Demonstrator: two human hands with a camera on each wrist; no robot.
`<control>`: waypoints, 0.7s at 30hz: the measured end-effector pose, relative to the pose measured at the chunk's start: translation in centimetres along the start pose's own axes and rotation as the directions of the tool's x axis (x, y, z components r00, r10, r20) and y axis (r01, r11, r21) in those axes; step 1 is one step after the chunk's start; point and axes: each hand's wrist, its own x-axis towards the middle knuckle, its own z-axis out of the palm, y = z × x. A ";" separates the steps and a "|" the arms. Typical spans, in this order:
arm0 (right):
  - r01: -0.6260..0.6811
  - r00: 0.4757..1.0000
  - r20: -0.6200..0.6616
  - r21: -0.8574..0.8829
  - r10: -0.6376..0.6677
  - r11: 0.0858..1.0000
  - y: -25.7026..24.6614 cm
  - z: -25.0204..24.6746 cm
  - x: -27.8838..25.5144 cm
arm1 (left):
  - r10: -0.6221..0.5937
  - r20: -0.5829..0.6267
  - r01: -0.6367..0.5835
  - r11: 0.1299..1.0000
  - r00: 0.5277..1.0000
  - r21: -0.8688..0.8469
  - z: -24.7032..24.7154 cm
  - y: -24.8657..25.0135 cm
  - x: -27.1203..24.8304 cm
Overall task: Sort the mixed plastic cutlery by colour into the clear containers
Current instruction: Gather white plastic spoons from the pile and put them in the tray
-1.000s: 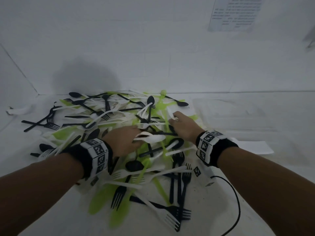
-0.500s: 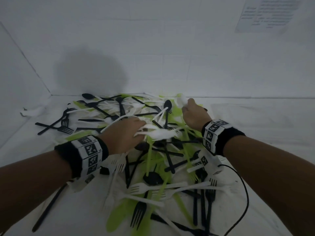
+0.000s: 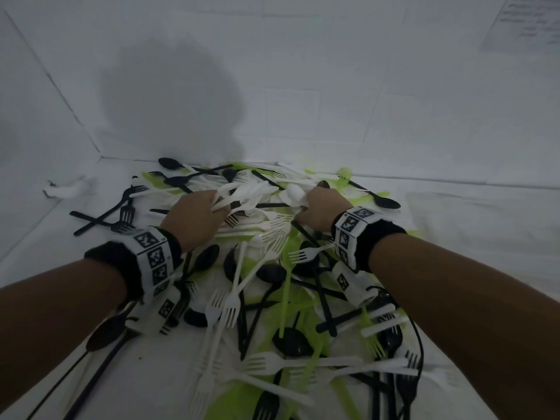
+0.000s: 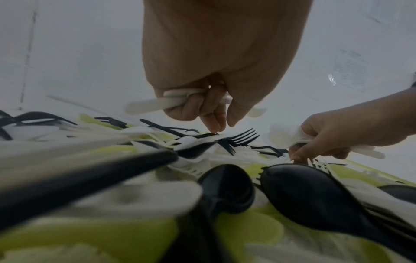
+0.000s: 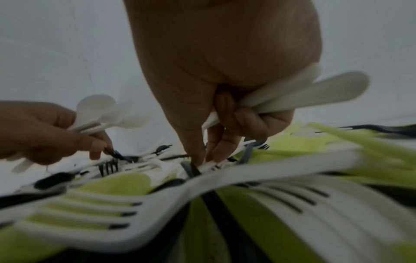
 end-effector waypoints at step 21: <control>0.098 0.969 -0.245 0.323 -0.016 0.941 -1.8 -0.5 -2.2 | 0.252 0.302 -0.288 0.954 0.920 0.081 -0.2 0.0 -3.9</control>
